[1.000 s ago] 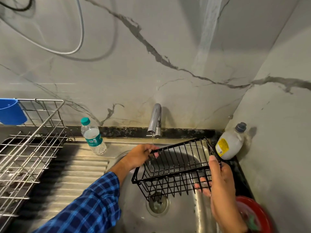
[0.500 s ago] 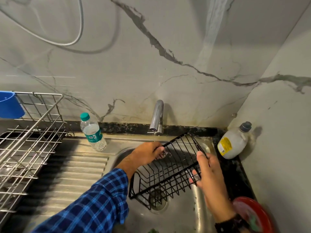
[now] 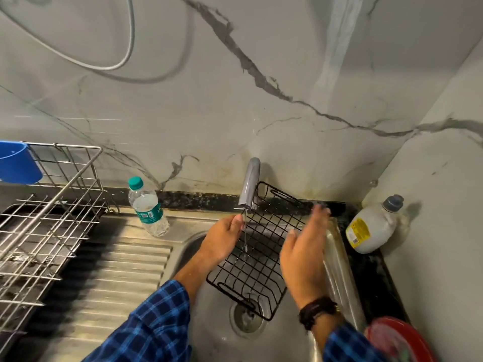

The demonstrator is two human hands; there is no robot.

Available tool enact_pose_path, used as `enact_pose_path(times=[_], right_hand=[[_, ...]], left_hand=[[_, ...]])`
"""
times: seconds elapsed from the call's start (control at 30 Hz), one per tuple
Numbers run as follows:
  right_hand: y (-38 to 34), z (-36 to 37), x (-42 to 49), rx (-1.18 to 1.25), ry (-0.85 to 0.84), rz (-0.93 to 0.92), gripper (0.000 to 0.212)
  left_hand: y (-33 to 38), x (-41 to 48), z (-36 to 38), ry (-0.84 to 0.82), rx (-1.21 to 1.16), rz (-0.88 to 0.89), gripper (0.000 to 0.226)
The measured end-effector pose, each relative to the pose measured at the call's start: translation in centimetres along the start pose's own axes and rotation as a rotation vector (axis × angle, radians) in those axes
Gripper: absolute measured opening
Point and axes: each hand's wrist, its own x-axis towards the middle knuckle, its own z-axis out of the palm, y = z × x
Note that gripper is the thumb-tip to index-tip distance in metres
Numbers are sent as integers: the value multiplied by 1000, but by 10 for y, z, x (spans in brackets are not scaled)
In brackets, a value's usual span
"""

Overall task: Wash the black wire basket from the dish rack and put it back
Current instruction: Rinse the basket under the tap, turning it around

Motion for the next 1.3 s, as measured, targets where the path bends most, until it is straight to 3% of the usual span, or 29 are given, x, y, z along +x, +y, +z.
enact_pose_path(times=[0.07, 0.1, 0.17, 0.3, 0.37, 0.47, 0.5, 0.53, 0.6, 0.77, 0.87, 0.93, 1.0, 1.07, 1.13, 1.17, 1.23, 1.3], right_hand=[[-7, 17, 1, -187, -164, -284, 52], [-11, 25, 6, -143, -308, -285, 39], [-20, 39, 22, 65, -568, -97, 22], [-25, 53, 60, 567, -1024, 416, 16], [-22, 60, 72, 594, -959, 451, 17], [-20, 74, 67, 647, -551, 472, 22], [-19, 78, 59, 720, -510, 514, 20], [-16, 82, 47, 779, -553, 565, 17], [-12, 86, 18, 810, -799, 645, 18], [3, 75, 5, 469, -1084, 691, 31], [8, 61, 8, 42, -1176, 547, 36], [1, 60, 7, -213, -1018, 358, 26], [-7, 64, 6, -310, -714, 138, 20], [-13, 64, 7, -136, -409, -83, 16], [-19, 65, 13, 90, -298, -192, 37], [-21, 65, 15, 297, -340, -91, 43], [-32, 59, 19, 934, -502, 364, 40], [-35, 55, 20, 1363, -576, 645, 44]], left_hand=[[3, -5, 1, 36, -18, 1, 37], [5, -8, 1, 32, -34, 2, 37], [8, -15, 1, -6, -62, -6, 35], [1, -35, 9, -128, -277, -87, 35], [-4, -42, 7, -161, -437, -154, 36], [-9, -41, 0, -153, -565, -184, 38], [-10, -40, -1, -145, -607, -193, 39], [-10, -40, 0, -137, -647, -203, 39], [-10, -41, 3, -125, -738, -206, 42], [-17, -47, 8, -99, -974, -226, 39], [-17, -51, 10, -91, -959, -215, 36], [-13, -50, 11, -107, -982, -200, 37], [-7, -47, 11, -123, -978, -198, 37], [-4, -44, 10, -132, -948, -203, 38], [-4, -46, 11, -137, -881, -191, 39], [-5, -47, 12, -139, -828, -184, 39], [-7, -47, 16, -133, -683, -164, 40], [-13, -46, 21, -126, -493, -128, 43]])
